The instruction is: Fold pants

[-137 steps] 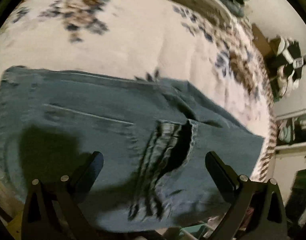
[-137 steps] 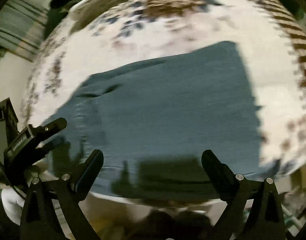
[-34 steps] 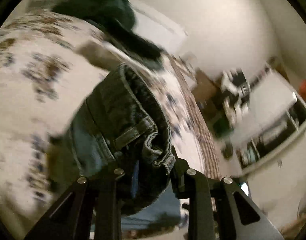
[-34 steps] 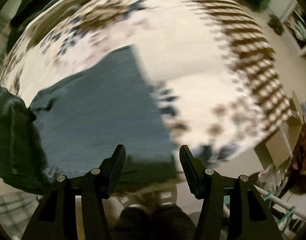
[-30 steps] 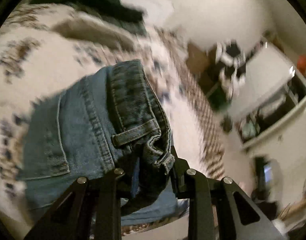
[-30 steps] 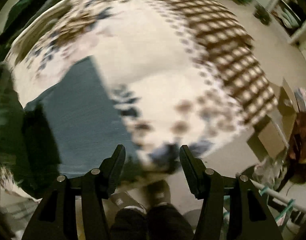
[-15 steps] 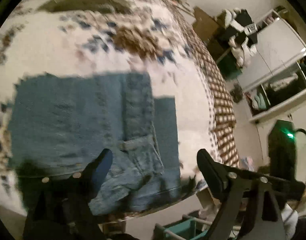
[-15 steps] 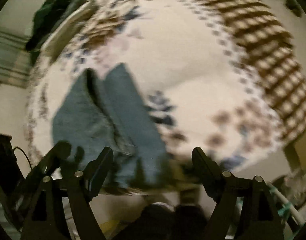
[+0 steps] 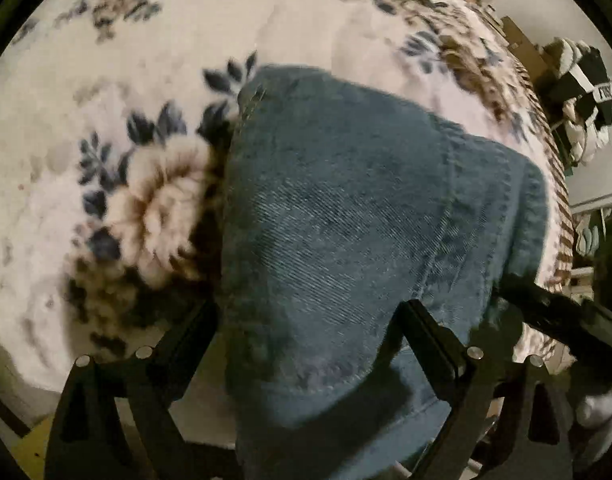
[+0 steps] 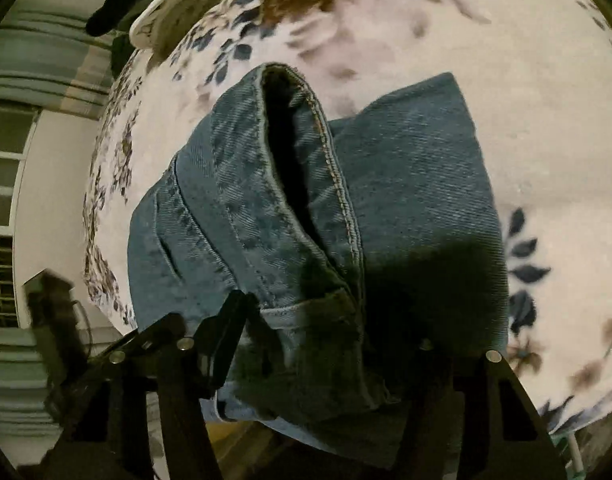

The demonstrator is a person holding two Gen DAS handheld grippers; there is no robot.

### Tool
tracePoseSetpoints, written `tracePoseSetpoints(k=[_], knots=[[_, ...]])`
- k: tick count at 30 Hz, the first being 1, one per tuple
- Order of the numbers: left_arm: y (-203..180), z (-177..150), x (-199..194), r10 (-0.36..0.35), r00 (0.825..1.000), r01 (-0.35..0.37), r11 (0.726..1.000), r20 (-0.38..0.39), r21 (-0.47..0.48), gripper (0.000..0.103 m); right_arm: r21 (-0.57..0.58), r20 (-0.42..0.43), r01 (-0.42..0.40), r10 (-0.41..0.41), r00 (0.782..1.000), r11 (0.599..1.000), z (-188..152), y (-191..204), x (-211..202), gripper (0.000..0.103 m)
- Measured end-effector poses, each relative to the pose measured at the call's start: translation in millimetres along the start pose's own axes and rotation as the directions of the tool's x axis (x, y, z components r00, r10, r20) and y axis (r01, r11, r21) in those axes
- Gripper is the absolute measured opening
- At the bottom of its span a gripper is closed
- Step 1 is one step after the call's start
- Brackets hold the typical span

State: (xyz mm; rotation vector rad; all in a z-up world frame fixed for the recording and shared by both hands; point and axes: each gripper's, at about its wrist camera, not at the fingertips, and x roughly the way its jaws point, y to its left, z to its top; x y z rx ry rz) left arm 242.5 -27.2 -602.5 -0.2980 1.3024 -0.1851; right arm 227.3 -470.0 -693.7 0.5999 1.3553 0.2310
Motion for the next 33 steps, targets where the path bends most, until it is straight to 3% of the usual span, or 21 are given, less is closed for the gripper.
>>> tracePoseSetpoints(k=[1,2,5,13,14,16,19,25,28,33], knots=[[3,1,7,-0.031,1.000,0.031,1.000,-0.004,-0.006,0.095,0.006,0.003,-0.005,0.005,1.000,1.000,0,-2,2,0.063],[5,2,11,-0.035,0.999,0.035,0.999,-0.003,-0.016,0.103,0.018,0.004,-0.011,0.011,1.000,1.000,0,-5,5,0.061],[16,9,23,-0.136,0.991,0.135,0.986,-0.007,-0.099,0.103,0.072,-0.011,-0.047,0.048,0.999,0.996,6,-16,10,0.060],[30,0,19,-0.206,0.974,0.219,0.963,0.095,-0.159,0.103,0.090,-0.045,-0.059,0.063,0.997,0.994,24,-18,22,0.060],[32,1,17,-0.219,0.971,0.231,0.958,0.092,-0.167,0.103,0.085,-0.029,-0.047,0.050,0.998,0.995,24,-16,21,0.041],[35,5,12,-0.236,0.968,0.248,0.950,0.083,-0.188,0.103,0.051,0.002,0.010,-0.010,1.000,0.999,22,-8,14,0.026],[33,10,-13,-0.188,0.974,0.208,0.963,0.126,-0.170,0.103,0.041,0.062,0.011,-0.014,0.998,0.999,11,0,-13,0.019],[8,22,-66,-0.121,0.975,0.138,0.987,0.184,-0.083,0.103,0.118,0.189,0.005,-0.027,0.982,0.993,-7,-13,-86,0.018],[-17,30,-66,-0.091,0.979,0.098,0.995,0.182,-0.030,0.103,0.189,0.213,0.041,-0.082,0.974,0.981,-17,-48,-112,0.017],[-49,42,-37,-0.128,0.981,0.130,0.991,0.146,-0.003,0.103,0.290,0.220,0.077,-0.145,0.965,0.954,-29,-106,-129,0.015]])
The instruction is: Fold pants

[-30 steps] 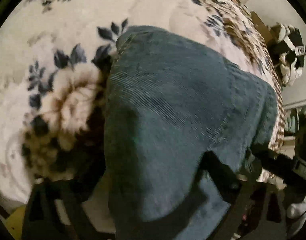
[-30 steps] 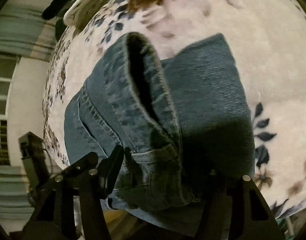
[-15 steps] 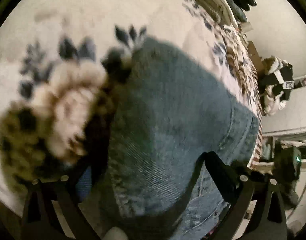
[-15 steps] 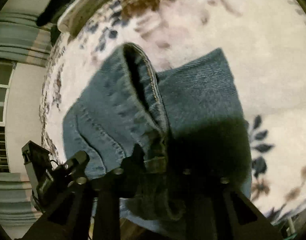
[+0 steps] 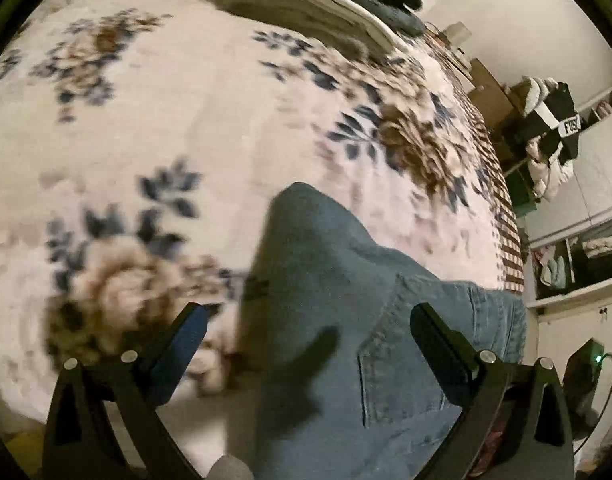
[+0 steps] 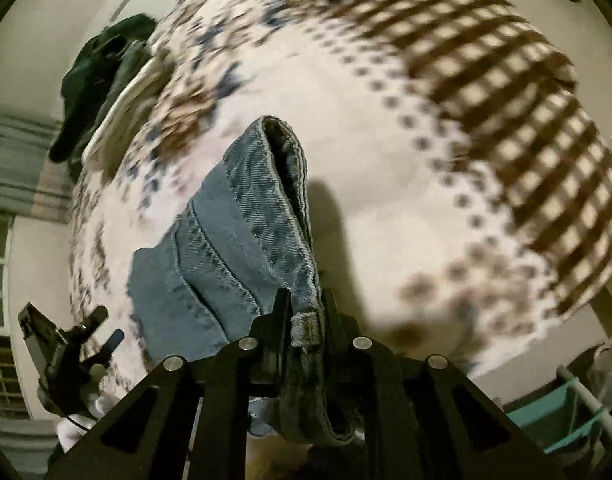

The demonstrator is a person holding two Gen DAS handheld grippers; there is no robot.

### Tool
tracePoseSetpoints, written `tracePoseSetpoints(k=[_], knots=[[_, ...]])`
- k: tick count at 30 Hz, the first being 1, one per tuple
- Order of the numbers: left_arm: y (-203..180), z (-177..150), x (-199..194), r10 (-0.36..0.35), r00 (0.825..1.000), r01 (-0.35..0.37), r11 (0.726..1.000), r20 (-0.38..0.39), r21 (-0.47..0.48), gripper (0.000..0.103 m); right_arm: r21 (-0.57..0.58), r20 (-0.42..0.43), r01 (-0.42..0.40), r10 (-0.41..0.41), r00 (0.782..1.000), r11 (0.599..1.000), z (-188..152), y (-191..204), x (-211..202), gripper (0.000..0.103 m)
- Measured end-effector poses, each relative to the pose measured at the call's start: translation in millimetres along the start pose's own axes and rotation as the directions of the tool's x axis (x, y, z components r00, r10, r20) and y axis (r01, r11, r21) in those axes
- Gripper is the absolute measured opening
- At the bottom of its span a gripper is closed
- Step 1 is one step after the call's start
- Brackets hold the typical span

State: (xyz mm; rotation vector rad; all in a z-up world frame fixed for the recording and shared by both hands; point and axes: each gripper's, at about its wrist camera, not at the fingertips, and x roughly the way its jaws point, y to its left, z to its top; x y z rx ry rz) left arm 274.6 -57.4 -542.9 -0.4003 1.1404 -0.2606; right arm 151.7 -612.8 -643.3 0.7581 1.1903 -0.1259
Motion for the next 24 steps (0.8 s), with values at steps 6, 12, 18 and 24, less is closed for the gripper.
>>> tracePoseSetpoints(k=[6,12,18,24], knots=[[-4,19,61,0.003,0.996,-0.006,0.999,-0.091,-0.035,0.082,-0.009,-0.072,0.092,-0.092,0.993,0.996,9,-40,40,0.030],[22,28,74,-0.125,0.987,0.107,0.980,-0.101,-0.166,0.055,0.090,-0.189,0.003,0.014,0.982,0.996,20,-63,56,0.060],[34,31,76,-0.170,0.979,0.143,0.964,-0.110,-0.225,0.053,0.081,-0.150,-0.026,0.038,0.988,0.996,13,-72,48,0.025],[31,53,51,-0.190,0.979,0.164,0.951,-0.078,-0.263,0.060,0.025,-0.218,0.000,0.005,0.976,1.000,19,-55,44,0.047]])
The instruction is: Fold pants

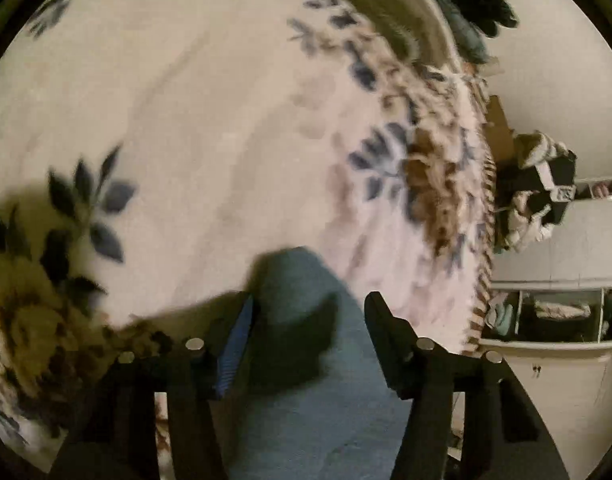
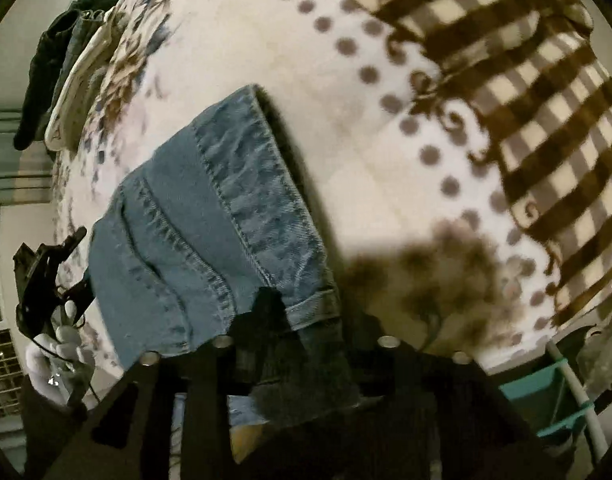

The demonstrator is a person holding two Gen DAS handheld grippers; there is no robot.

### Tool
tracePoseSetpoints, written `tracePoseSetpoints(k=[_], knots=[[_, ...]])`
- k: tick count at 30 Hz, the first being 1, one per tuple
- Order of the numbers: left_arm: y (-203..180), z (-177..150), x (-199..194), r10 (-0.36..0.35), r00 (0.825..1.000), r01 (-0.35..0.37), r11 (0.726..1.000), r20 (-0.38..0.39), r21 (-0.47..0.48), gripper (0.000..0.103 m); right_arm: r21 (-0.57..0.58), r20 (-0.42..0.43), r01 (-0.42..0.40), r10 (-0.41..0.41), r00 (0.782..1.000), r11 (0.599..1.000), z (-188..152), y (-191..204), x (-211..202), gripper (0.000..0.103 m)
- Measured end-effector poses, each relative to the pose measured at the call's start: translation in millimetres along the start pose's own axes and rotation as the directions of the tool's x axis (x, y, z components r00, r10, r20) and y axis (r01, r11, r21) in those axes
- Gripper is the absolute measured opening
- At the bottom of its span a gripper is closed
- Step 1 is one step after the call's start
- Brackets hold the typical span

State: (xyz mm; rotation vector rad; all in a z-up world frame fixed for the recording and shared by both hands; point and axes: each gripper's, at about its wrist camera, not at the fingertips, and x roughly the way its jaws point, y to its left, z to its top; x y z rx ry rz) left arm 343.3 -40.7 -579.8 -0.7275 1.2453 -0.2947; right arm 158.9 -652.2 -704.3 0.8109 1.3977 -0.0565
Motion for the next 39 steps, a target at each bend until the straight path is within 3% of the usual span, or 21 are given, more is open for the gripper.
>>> tracePoseSetpoints(k=[1,4,5,6,9,11,13,14,18,19,21,25,26,28,30,31,32,33,37,38,39], knots=[[-5,2,2,0.017,1.000,-0.017,1.000,-0.008,0.020,0.060,-0.001,0.007,-0.016,0.016,1.000,1.000,-1,1,-4,0.057],[-10,5,17,0.073,0.997,-0.072,0.994,-0.013,0.081,0.057,0.053,0.038,-0.041,0.039,0.999,0.998,-10,-2,-15,0.058],[-9,6,21,0.094,0.996,-0.093,0.990,-0.002,0.106,0.035,0.079,0.054,-0.048,0.044,0.998,0.996,-15,-4,-20,0.058],[-7,6,24,0.117,0.993,-0.116,0.986,0.000,0.123,0.025,0.105,0.066,-0.061,0.054,0.996,0.993,-21,-9,-24,0.058],[6,9,21,0.076,0.997,-0.075,0.993,-0.007,0.091,0.023,0.177,0.092,-0.094,0.078,0.993,0.980,-42,-24,-34,0.058],[3,7,10,0.062,0.998,-0.061,0.991,-0.011,0.117,0.027,0.212,0.114,-0.129,0.106,0.988,0.969,-55,-34,-37,0.070],[0,0,-1,0.101,0.995,-0.095,0.983,-0.026,0.154,0.052,0.241,0.106,-0.174,0.152,0.983,0.955,-65,-40,-32,0.075],[0,-6,-8,0.097,0.995,-0.092,0.983,-0.025,0.161,0.071,0.266,0.089,-0.190,0.172,0.981,0.945,-71,-45,-25,0.075],[4,-39,-23,0.070,0.996,-0.060,0.986,-0.059,0.157,0.072,0.344,0.009,-0.236,0.248,0.969,0.909,-80,-48,14,0.075],[8,-52,-21,0.070,0.994,-0.056,0.987,-0.089,0.148,0.072,0.384,0.022,-0.276,0.290,0.957,0.881,-82,-51,25,0.075],[13,-68,-14,0.065,0.990,-0.049,0.990,-0.123,0.132,0.072,0.412,0.105,-0.413,0.408,0.907,0.812,-82,-47,42,0.075],[27,-93,7,0.033,0.984,-0.018,0.996,-0.177,0.088,0.076,0.324,0.167,-0.424,0.390,0.906,0.846,-79,-31,54,0.082],[29,-96,12,0.025,0.983,-0.011,0.997,-0.181,0.075,0.081,0.324,0.182,-0.445,0.406,0.895,0.835,-81,-31,54,0.084],[30,-99,15,0.000,0.984,0.011,0.998,-0.178,0.062,0.081,0.309,0.180,-0.475,0.439,0.880,0.824,-83,-27,51,0.084],[27,-99,14,0.002,0.986,0.009,0.998,-0.164,0.066,0.081,0.273,0.195,-0.544,0.508,0.839,0.794,-84,-21,42,0.084],[26,-99,15,-0.002,0.986,0.014,0.997,-0.164,0.072,0.081,0.246,0.186,-0.526,0.493,0.850,0.814,-83,-18,40,0.084],[24,-100,16,0.001,0.986,0.012,0.997,-0.165,0.081,0.081,0.226,0.159,-0.471,0.445,0.881,0.853,-79,-14,41,0.084],[23,-100,18,0.003,0.986,0.012,0.996,-0.164,0.089,0.081,0.234,0.131,-0.437,0.418,0.899,0.868,-77,-14,50,0.084],[16,-100,21,0.019,0.989,0.000,0.992,-0.146,0.127,0.081,0.278,0.179,-0.487,0.453,0.873,0.828,-78,-12,62,0.081],[13,-102,20,0.018,0.991,0.002,0.989,-0.134,0.149,0.074,0.264,0.184,-0.479,0.443,0.877,0.837,-79,-9,60,0.067],[9,-103,19,0.017,0.993,0.003,0.986,-0.117,0.168,0.061,0.250,0.184,-0.442,0.406,0.895,0.861,-83,-6,58,0.055]])
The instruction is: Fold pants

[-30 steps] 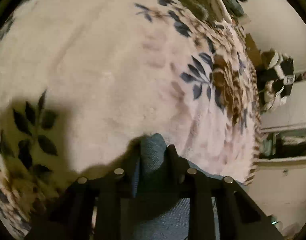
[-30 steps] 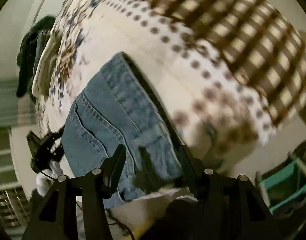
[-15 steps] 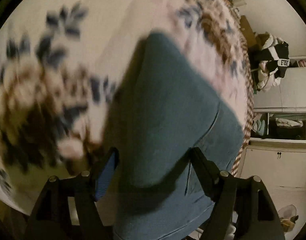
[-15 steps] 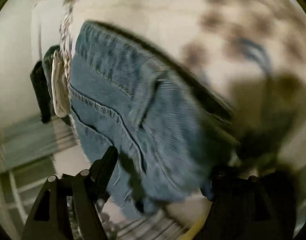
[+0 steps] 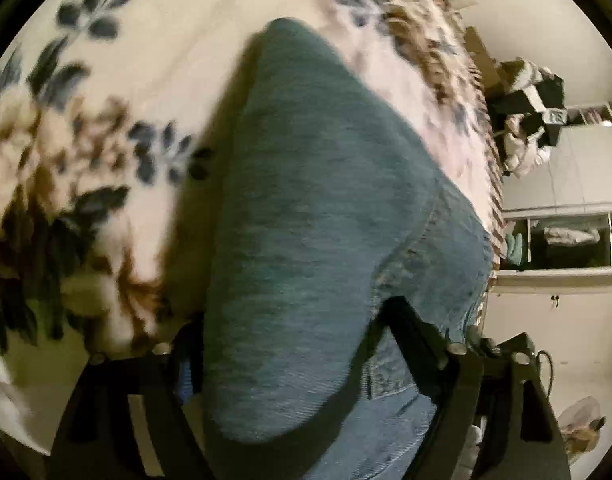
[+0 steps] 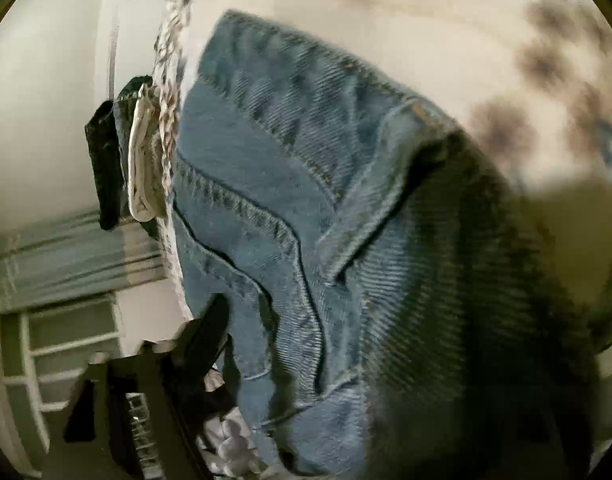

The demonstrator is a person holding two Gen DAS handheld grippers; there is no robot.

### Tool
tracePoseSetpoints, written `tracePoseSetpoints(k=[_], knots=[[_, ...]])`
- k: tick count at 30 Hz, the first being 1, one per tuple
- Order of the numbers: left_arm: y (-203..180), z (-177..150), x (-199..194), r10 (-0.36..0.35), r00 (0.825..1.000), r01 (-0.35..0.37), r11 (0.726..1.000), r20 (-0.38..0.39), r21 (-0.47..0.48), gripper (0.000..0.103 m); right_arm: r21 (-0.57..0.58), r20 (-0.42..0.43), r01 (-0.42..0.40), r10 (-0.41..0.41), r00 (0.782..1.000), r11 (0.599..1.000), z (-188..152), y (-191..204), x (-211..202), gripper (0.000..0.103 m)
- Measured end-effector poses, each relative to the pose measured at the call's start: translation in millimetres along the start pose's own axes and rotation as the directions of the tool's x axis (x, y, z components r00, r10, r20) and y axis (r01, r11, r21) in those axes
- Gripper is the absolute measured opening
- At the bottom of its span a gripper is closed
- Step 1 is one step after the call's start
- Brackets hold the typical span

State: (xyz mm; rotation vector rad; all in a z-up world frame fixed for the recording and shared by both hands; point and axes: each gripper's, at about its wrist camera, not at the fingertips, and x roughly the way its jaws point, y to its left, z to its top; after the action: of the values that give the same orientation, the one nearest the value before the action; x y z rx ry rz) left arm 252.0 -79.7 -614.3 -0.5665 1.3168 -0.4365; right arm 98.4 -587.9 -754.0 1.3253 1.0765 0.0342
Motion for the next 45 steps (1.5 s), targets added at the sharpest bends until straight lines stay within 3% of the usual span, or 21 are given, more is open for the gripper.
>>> tracePoseSetpoints(k=[1,2,3,6,12,18,28,36,45], knots=[[-6,-1,-2,0.028,0.999,-0.029,0.999,0.017,0.029,0.058,-0.012,0.012,0.045,-0.045,0.999,0.999,-5,1,-1,0.044],[-14,-4,-3,0.065,0.998,-0.066,0.995,0.022,0.070,0.050,-0.008,0.021,0.043,-0.042,0.999,0.999,-10,1,-3,0.040],[-19,-5,-4,0.080,0.996,-0.082,0.992,0.030,0.091,0.042,-0.002,0.030,0.043,-0.043,0.999,0.999,-14,0,-5,0.039],[-35,-12,-12,0.113,0.991,-0.122,0.981,0.064,0.152,0.033,-0.023,0.053,0.061,-0.060,0.997,0.998,-23,9,-12,0.034],[-52,-14,-34,0.110,0.990,-0.124,0.977,0.092,0.175,0.028,-0.063,0.063,0.063,-0.059,0.996,0.996,-29,35,-34,0.030],[-83,-9,-73,0.089,0.989,-0.110,0.974,0.115,0.197,0.026,-0.119,0.061,0.053,-0.046,0.997,0.991,-24,68,-86,0.028],[-152,31,-157,0.030,0.979,-0.081,0.964,0.200,0.254,0.026,-0.272,0.094,0.004,0.022,0.995,0.962,-15,204,-138,0.028],[-187,115,-214,-0.036,0.960,-0.049,0.955,0.279,0.291,0.026,-0.352,0.143,-0.036,0.092,0.985,0.935,16,332,-134,0.028],[-184,276,-252,-0.106,0.934,-0.012,0.945,0.340,0.328,0.026,-0.415,0.182,-0.089,0.179,0.967,0.905,82,475,-60,0.028]])
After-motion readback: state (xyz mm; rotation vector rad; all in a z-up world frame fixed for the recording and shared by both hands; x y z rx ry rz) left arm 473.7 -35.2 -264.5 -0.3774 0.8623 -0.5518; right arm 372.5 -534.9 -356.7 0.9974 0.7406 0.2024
